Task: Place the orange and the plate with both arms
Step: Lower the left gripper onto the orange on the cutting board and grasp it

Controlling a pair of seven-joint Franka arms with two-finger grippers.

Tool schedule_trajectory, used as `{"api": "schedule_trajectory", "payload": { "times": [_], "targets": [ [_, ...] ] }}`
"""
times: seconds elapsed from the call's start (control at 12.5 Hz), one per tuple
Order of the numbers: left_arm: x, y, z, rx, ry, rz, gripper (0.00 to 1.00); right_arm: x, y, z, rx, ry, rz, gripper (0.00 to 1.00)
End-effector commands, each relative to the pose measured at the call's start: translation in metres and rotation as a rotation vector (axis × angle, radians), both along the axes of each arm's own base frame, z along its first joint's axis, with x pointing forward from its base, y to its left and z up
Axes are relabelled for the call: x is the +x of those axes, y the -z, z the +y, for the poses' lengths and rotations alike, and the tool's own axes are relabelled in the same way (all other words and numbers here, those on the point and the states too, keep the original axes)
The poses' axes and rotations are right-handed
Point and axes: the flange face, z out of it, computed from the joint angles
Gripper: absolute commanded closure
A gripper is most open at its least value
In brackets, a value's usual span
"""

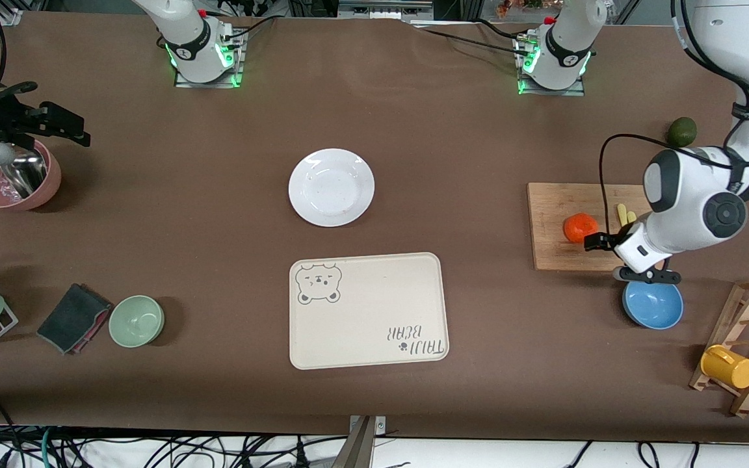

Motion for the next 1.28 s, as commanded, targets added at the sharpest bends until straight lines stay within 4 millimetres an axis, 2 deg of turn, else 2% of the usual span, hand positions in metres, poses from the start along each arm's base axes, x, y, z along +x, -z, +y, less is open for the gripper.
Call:
{"api": "schedule_trajectory", "payload": {
  "times": [0.0, 0.56, 0.8, 0.88, 1.04, 1.2],
  "targets": [
    [-0.026, 0.011, -0.004, -0.012, -0.054, -0.032, 0.00, -0.001, -0.006, -0.002, -0.006, 0.003, 0.004, 0.00],
    [-0.038, 0.054, -0.012, -0.045, -0.111, 0.055, 0.00, -0.001, -0.006, -0.001, -0.004, 0.002, 0.002, 0.00],
    [-0.045, 0.061, -0.015, -0.045, -0.122, 0.098, 0.00, -0.001, -0.006, -0.001, -0.004, 0.002, 0.002, 0.00],
    [-0.046, 0.061, -0.016, -0.042, -0.138, 0.113, 0.08, -0.001, -0.007, -0.001, -0.004, 0.002, 0.001, 0.00],
    [-0.047, 0.060, -0.018, -0.039, -0.153, 0.139, 0.54, -0.001, -0.006, -0.001, -0.004, 0.002, 0.002, 0.00],
    [-0.046, 0.059, -0.020, -0.031, -0.183, 0.139, 0.77, -0.001, -0.006, -0.002, -0.004, 0.003, 0.002, 0.00]
  ]
}}
